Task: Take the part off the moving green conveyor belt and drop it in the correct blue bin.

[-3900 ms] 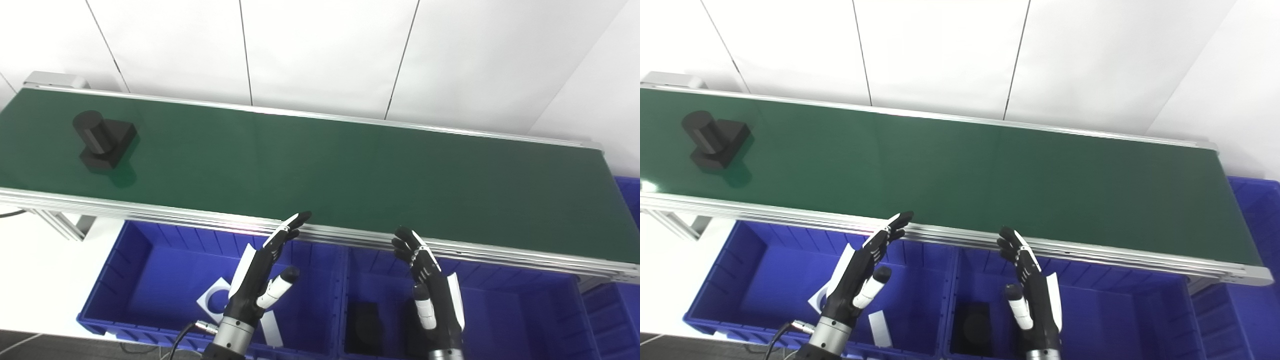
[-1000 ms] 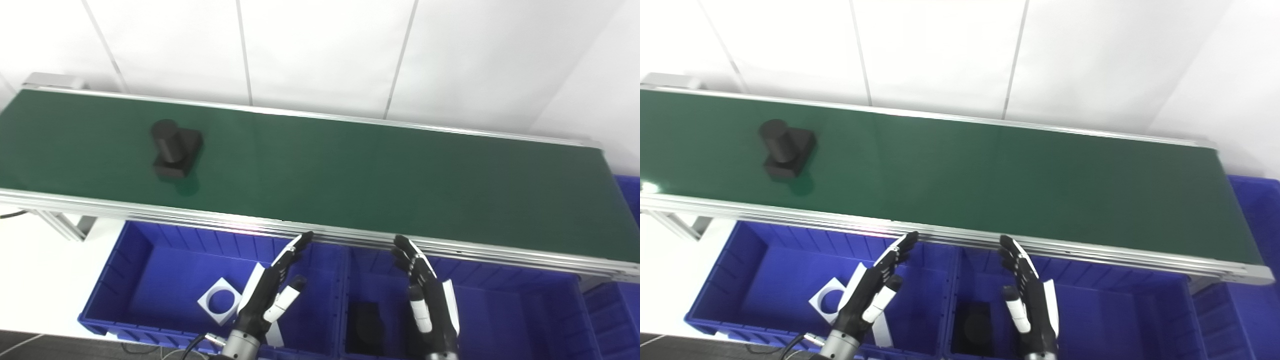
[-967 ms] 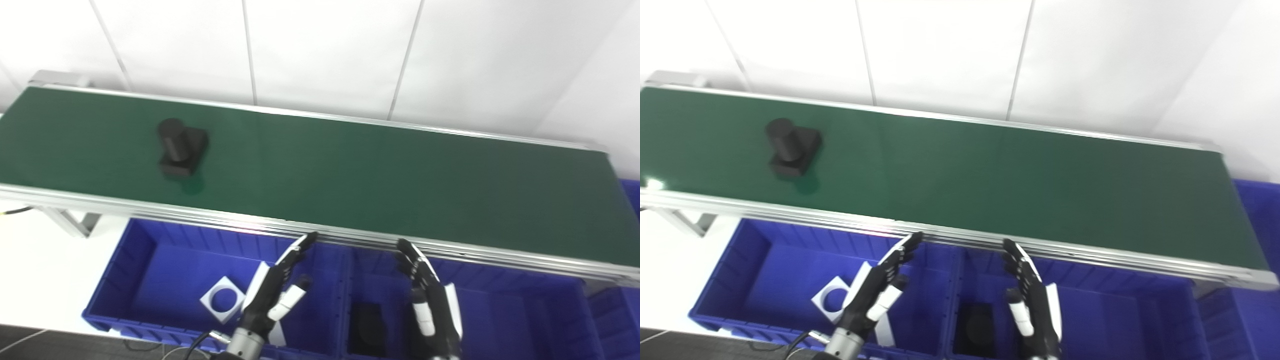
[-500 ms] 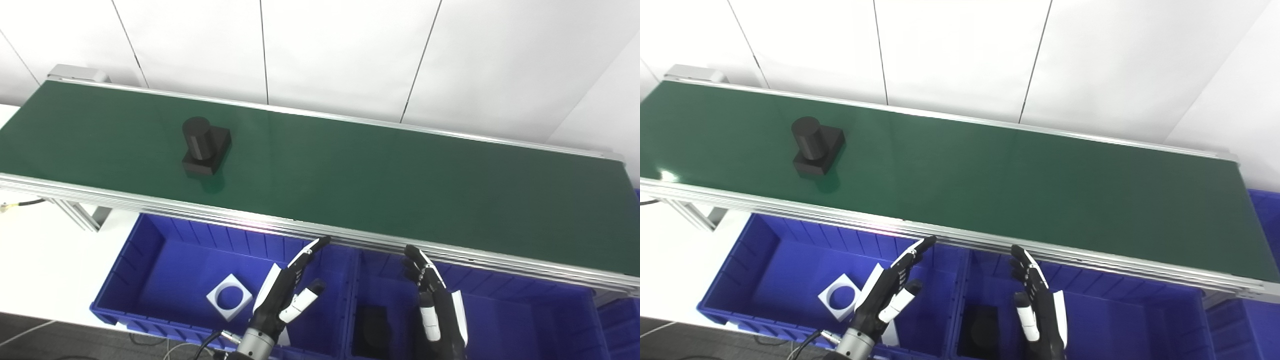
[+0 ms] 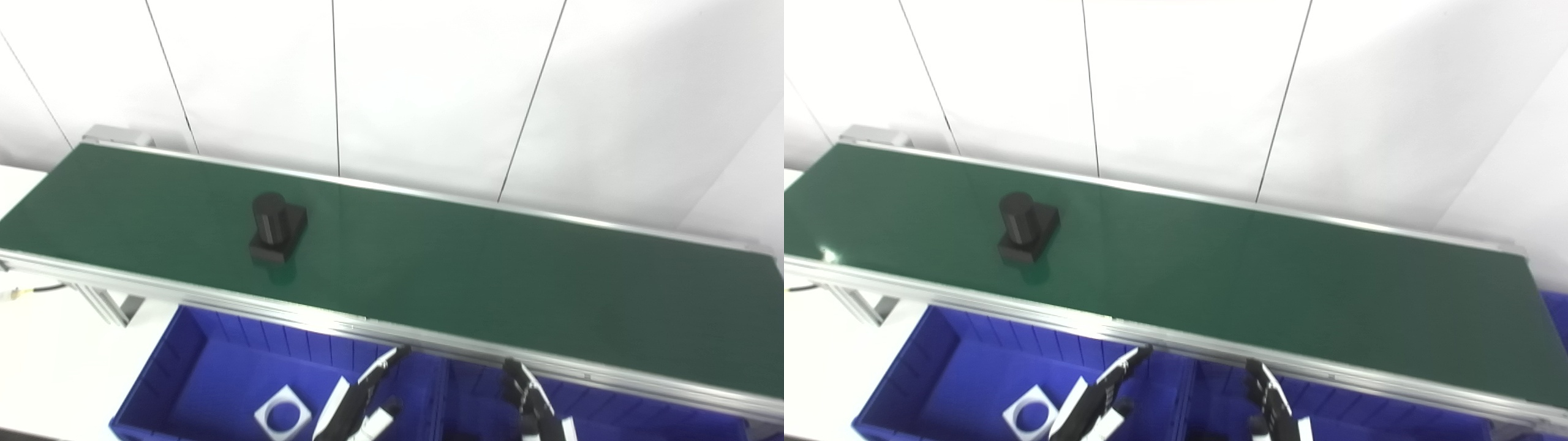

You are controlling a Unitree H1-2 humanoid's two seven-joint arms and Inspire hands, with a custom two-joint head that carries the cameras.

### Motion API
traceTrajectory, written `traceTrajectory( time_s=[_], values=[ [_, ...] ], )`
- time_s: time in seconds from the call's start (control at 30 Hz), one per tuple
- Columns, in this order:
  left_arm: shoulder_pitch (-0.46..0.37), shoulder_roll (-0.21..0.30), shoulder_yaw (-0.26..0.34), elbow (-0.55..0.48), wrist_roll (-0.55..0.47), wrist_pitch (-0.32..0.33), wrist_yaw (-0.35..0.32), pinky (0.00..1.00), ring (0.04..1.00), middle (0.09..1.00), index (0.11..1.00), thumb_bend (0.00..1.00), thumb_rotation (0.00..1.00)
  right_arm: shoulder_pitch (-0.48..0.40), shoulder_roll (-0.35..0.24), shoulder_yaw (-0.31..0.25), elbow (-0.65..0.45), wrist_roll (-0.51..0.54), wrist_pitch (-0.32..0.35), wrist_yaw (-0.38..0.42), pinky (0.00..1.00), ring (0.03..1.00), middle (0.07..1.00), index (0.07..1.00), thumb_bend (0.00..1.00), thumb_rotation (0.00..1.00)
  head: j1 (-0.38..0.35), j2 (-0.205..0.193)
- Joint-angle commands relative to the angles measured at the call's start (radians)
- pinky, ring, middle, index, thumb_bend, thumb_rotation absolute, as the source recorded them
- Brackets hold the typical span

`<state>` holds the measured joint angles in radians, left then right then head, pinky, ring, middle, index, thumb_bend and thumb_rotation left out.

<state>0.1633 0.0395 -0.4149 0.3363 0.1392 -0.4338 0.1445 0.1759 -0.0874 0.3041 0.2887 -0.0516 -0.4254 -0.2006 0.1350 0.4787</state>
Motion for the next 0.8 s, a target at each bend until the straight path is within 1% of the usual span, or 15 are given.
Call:
traceTrajectory(
  time_s=[0.0,0.03,0.07,0.2,0.23,0.33,0.47,0.6,0.67,0.77],
  values=[
    [-0.016,-0.002,-0.008,-0.014,0.0,-0.036,0.021,0.96,0.951,0.927,0.886,0.8,0.93,-0.016,0.008,-0.004,-0.005,0.005,-0.045,0.007,0.83,0.848,0.878,0.861,0.87,0.98,0.0,0.001],
    [-0.018,-0.001,-0.01,-0.011,0.0,-0.036,0.022,0.96,0.952,0.927,0.887,0.81,0.93,-0.016,0.009,-0.007,-0.003,0.006,-0.045,0.009,0.83,0.847,0.877,0.859,0.89,0.98,0.003,-0.007],
    [-0.019,-0.001,-0.011,-0.009,0.0,-0.036,0.024,0.96,0.953,0.927,0.888,0.81,0.93,-0.016,0.011,-0.01,-0.001,0.007,-0.045,0.011,0.83,0.848,0.875,0.858,0.89,0.98,0.003,-0.007],
    [-0.022,0.003,-0.021,-0.004,0.004,-0.036,0.038,0.95,0.951,0.924,0.887,0.8,0.93,-0.018,0.01,-0.011,0.0,0.003,-0.045,0.012,0.83,0.851,0.874,0.859,0.88,0.98,0.003,-0.007],
    [-0.023,0.003,-0.022,-0.004,0.001,-0.036,0.04,0.95,0.951,0.924,0.887,0.8,0.93,-0.018,0.01,-0.012,-0.001,0.005,-0.045,0.014,0.83,0.852,0.874,0.859,0.88,0.98,0.002,0.001],
    [-0.022,0.004,-0.024,-0.012,0.0,-0.036,0.044,0.96,0.952,0.923,0.885,0.81,0.92,-0.016,0.013,-0.018,-0.006,0.013,-0.045,0.026,0.83,0.852,0.878,0.859,0.88,0.96,0.002,0.006],
    [-0.02,0.006,-0.027,-0.013,-0.004,-0.036,0.042,0.95,0.949,0.924,0.885,0.81,0.93,-0.011,0.012,-0.019,-0.014,0.01,-0.045,0.032,0.83,0.854,0.883,0.861,0.88,0.96,-0.001,0.007],
    [-0.022,0.005,-0.031,-0.007,-0.001,-0.036,0.047,0.95,0.948,0.926,0.889,0.82,0.93,-0.004,-0.015,0.015,-0.058,-0.029,-0.045,-0.001,0.82,0.85,0.88,0.866,0.89,0.98,-0.011,0.007],
    [-0.022,0.002,-0.033,-0.006,0.0,-0.036,0.049,0.95,0.949,0.926,0.889,0.83,0.93,0.005,-0.033,0.037,-0.101,-0.04,-0.045,-0.013,0.81,0.849,0.88,0.868,0.92,0.98,-0.013,0.006],
    [-0.026,0.002,-0.039,0.001,0.005,-0.036,0.055,0.95,0.95,0.926,0.889,0.83,0.94,0.023,-0.053,0.056,-0.174,-0.03,-0.045,-0.013,0.82,0.855,0.882,0.863,0.93,0.97,-0.017,0.004]
  ],
)
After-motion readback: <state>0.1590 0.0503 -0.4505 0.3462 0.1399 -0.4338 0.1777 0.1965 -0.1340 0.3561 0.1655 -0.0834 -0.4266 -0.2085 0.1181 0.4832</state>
